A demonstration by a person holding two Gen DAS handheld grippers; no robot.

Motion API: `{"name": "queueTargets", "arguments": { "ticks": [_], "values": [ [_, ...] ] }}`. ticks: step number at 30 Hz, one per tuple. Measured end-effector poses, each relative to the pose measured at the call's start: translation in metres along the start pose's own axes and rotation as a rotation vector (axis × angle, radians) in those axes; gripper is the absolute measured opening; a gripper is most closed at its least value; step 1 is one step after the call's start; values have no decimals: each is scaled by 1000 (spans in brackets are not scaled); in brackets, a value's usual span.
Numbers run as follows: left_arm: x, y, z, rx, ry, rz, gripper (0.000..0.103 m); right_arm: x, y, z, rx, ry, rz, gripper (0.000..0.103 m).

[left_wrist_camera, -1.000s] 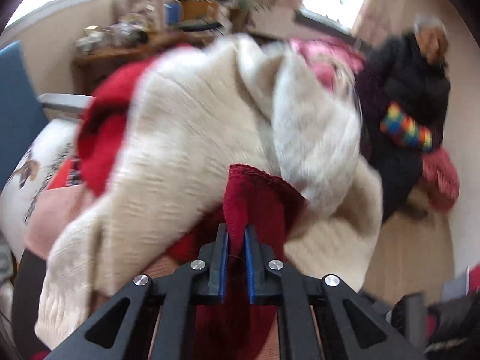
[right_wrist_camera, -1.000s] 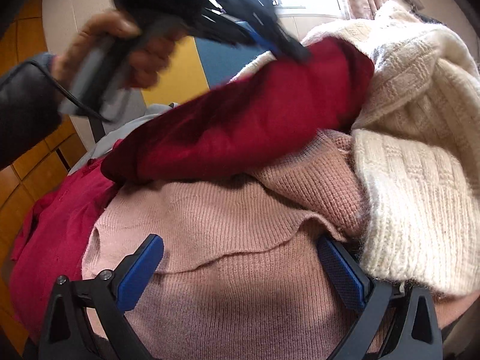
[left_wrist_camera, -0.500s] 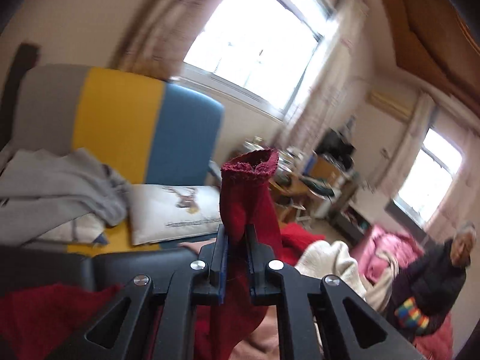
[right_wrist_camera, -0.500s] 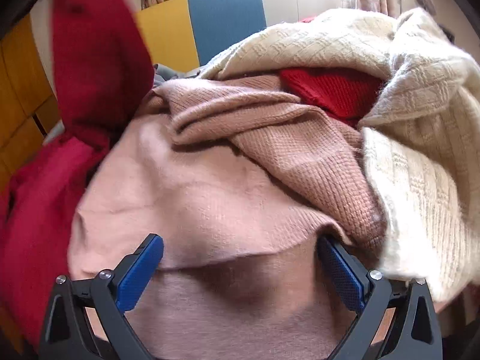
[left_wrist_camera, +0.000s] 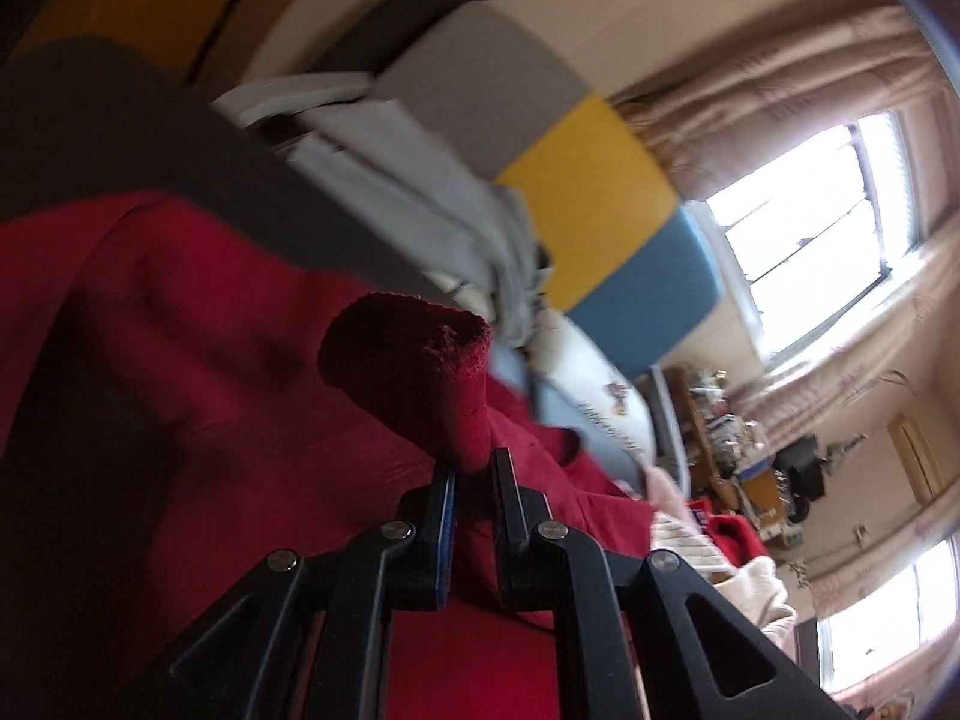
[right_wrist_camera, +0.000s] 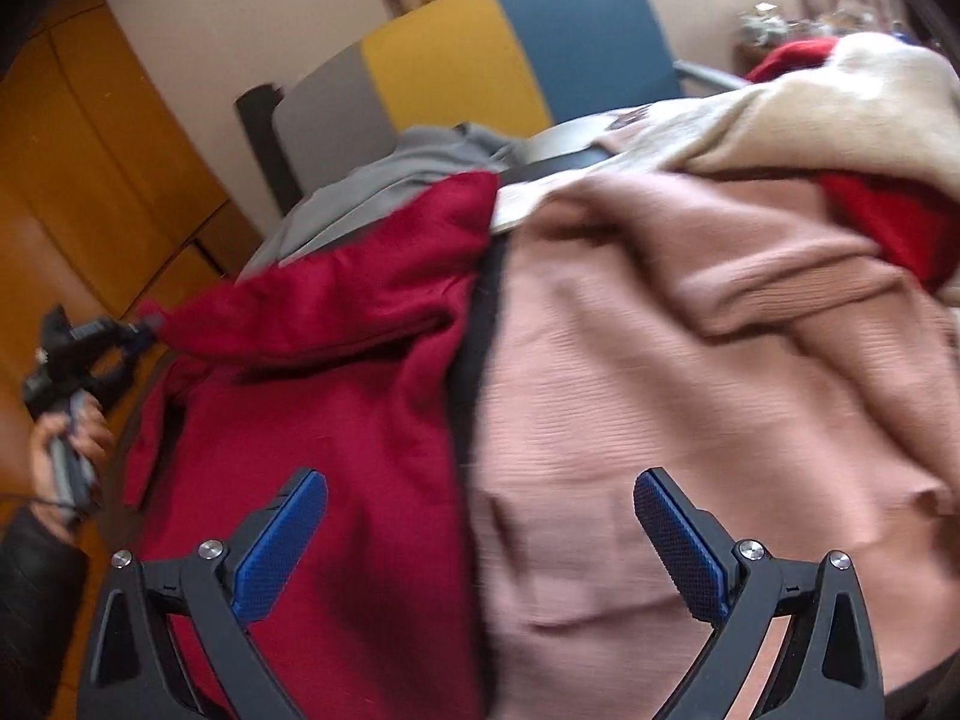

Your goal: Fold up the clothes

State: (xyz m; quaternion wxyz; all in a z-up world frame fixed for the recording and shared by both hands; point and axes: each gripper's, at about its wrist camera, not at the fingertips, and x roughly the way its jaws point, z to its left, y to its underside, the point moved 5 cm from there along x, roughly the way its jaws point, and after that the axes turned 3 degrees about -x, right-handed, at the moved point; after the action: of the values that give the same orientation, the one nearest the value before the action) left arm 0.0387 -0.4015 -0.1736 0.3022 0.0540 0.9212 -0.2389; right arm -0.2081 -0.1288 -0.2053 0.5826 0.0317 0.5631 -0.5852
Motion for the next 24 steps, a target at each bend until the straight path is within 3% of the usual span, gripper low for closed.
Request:
{"name": "queueTargets", "arguments": {
  "ticks": [5,8,11,13,17,21,24],
  "values": [
    [14,15,34,9,-54,76,9,20,-12,33,-40,-96,30,103],
    [14,13,29,12,-35,75,9,21,-23,43,-89,-78,27,103],
    [12,6,15,25,-8,67,9,31,-36,52,-241,65,29,103],
    [8,-3,-3,44,34,58,9,47,-42,49,-360,214,49,103],
    [-2,-27,-48,104,137,23,9,84,-52,42,-490,369,102,103],
    [-22,-38,-70,131,232,-48,9,78,-72,1,-301,512,16,103],
    [-7,-22,-40,137,103,7,9,70,-56,-31,-183,524,35,103]
  ]
}}
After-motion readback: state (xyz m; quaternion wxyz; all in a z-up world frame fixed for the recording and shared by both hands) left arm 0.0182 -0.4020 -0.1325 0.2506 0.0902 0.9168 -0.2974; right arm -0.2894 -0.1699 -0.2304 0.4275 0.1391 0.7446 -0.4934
